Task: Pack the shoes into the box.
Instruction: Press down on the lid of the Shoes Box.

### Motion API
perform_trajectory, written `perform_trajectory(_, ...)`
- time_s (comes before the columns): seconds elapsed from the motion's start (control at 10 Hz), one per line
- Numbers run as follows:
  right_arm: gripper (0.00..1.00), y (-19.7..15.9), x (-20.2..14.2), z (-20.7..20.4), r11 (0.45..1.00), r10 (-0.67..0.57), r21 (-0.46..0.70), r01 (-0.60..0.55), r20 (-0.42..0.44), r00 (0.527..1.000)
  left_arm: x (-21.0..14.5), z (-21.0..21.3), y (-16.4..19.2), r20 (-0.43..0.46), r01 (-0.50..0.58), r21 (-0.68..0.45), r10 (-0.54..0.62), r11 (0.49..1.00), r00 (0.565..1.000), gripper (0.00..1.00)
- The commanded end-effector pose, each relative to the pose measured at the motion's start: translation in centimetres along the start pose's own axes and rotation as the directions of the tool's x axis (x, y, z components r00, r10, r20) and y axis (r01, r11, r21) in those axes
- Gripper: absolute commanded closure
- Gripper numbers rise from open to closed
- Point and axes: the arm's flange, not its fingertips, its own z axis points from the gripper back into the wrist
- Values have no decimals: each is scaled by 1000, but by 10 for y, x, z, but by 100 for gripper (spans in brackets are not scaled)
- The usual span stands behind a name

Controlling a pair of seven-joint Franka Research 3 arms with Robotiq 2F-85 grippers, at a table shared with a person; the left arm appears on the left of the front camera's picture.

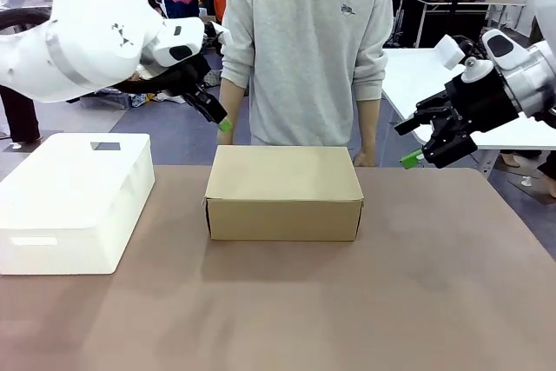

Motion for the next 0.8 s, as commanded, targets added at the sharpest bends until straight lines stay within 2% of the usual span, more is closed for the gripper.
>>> perform_trajectory(0.0, 0, 13, 4, 0, 999, 11, -44, -13, -44, 999, 13, 0, -1, -3, -24, 44, 24, 999, 1000, 100)
perform_trajectory(0.1, 0, 0, 0, 0, 1000, 0, 0, 0, 0, 1000, 15, 1, -2, 8, -22, 35, 21, 999, 1000, 100)
perform_trajectory(0.3, 0, 0, 0, 0, 1000, 0, 0, 0, 0, 1000, 13, 4, -3, 37, -30, -19, 31, 999, 999, 100)
perform_trajectory(0.4, 0, 0, 0, 0, 1000, 0, 0, 0, 0, 1000, 5, 19, -5, 53, 5, -122, 2, 993, 999, 100)
perform_trajectory(0.5, 0, 0, 0, 0, 1000, 0, 0, 0, 0, 1000, 15, 0, -5, 17, -18, 12, 17, 1000, 1000, 100)
perform_trajectory(0.7, 0, 0, 0, 0, 1000, 0, 0, 0, 0, 1000, 15, 0, -5, 17, -18, 12, 17, 1000, 1000, 100)
